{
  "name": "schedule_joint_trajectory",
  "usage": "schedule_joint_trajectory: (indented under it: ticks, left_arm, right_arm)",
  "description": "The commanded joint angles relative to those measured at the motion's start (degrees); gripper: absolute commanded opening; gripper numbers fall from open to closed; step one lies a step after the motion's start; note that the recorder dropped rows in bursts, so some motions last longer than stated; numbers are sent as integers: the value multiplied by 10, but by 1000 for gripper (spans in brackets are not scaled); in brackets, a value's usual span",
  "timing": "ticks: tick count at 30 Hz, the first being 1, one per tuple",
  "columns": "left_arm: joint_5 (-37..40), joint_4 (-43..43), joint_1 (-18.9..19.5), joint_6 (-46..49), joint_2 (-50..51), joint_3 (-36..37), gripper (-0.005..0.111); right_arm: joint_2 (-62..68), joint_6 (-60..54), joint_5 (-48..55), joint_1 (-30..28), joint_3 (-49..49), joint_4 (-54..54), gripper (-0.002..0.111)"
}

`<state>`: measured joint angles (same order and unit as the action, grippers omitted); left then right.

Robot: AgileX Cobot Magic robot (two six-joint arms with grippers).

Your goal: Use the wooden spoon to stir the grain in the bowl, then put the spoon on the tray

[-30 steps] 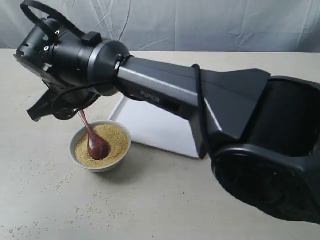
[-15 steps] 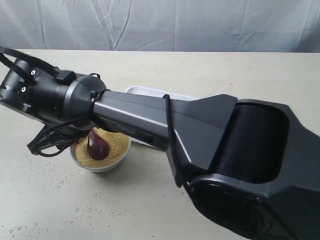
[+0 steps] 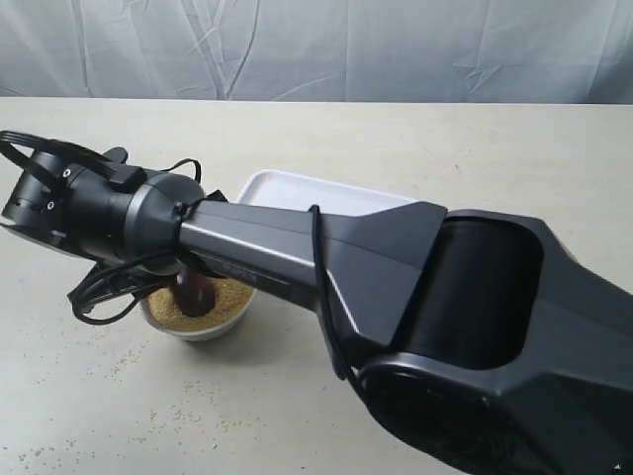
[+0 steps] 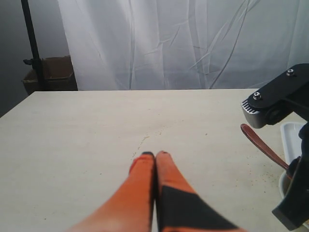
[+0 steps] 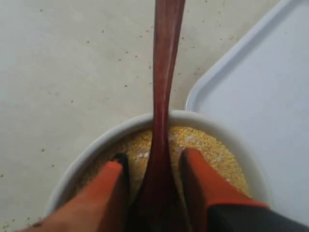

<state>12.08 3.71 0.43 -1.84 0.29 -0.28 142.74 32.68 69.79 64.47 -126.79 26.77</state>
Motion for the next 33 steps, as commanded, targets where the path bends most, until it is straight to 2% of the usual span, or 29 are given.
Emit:
schedule_joint_trajectory:
  ticks: [1,3,8,11,17,27,33]
  left_arm:
    - [-2,1,0,-1,-3,3,0]
    - [-2,1,0,-1,-3,3,0]
    - [-2,1,0,-1,-3,3,0]
    - [-2,1,0,-1,-3,3,0]
    - [-2,1,0,-1,-3,3,0]
    - [-2,1,0,-1,-3,3,0]
    - [-2,1,0,-1,-3,3,0]
  right_arm:
    - [0,1,2,2,-4,8,40]
    - [0,-3,2,2,-4,8,36]
    - [0,-7,2,2,-4,10,9]
    - [-2,-7,2,2,-4,19,1]
    - [-38,-10,2,0,-4,10,0]
    - [-75,-54,-9,-36,-4,-51,0]
    - [-78,-115,-33,-72,-4,-187,0]
